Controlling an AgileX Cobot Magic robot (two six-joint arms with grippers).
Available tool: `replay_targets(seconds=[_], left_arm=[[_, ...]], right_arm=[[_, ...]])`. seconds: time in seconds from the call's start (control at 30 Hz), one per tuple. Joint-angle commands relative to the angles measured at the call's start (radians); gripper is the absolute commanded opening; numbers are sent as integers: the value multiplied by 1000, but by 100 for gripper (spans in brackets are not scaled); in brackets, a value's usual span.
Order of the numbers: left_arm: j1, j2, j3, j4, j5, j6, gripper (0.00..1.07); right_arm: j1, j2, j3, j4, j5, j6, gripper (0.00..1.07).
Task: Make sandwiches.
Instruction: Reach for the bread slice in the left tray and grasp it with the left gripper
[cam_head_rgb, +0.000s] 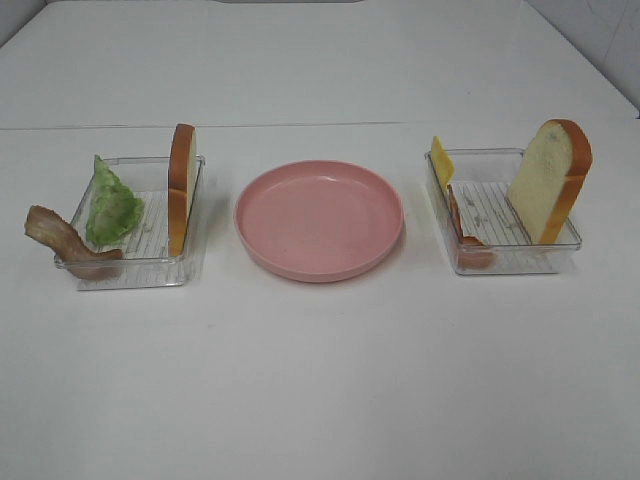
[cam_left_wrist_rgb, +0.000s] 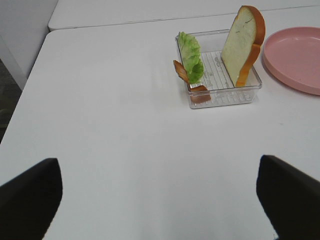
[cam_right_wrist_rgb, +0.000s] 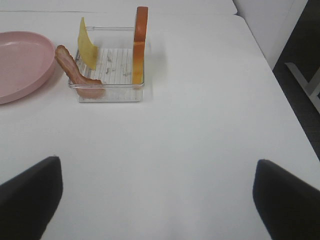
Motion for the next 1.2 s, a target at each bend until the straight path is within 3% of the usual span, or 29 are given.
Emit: replay_targets(seconds=[0.03,0.73,0.9,0.93,1.0,1.03,1.2], left_arm=[[-4,-15,2,0,-16,0,98],[-4,-5,1,-1,-18,0,98],[-4,158,-86,-15,78,-9,95],[-4,271,-146,-23,117,-25,94],[-4,317,-182,-23,133,-35,94],[-4,434,-254,-16,154,-64,94],[-4,630,-351,15,161,-86,94]], right_arm=[[-6,-14,3,-9,-6,2,97],[-6,-14,3,-9,-6,2,97],[-6,-14,3,-9,-6,2,97],[-6,-14,3,-9,-6,2,97],[-6,-14,3,-9,-6,2,97],[-6,-14,3,-9,-6,2,97],[-6,-14,3,-9,-6,2,97]])
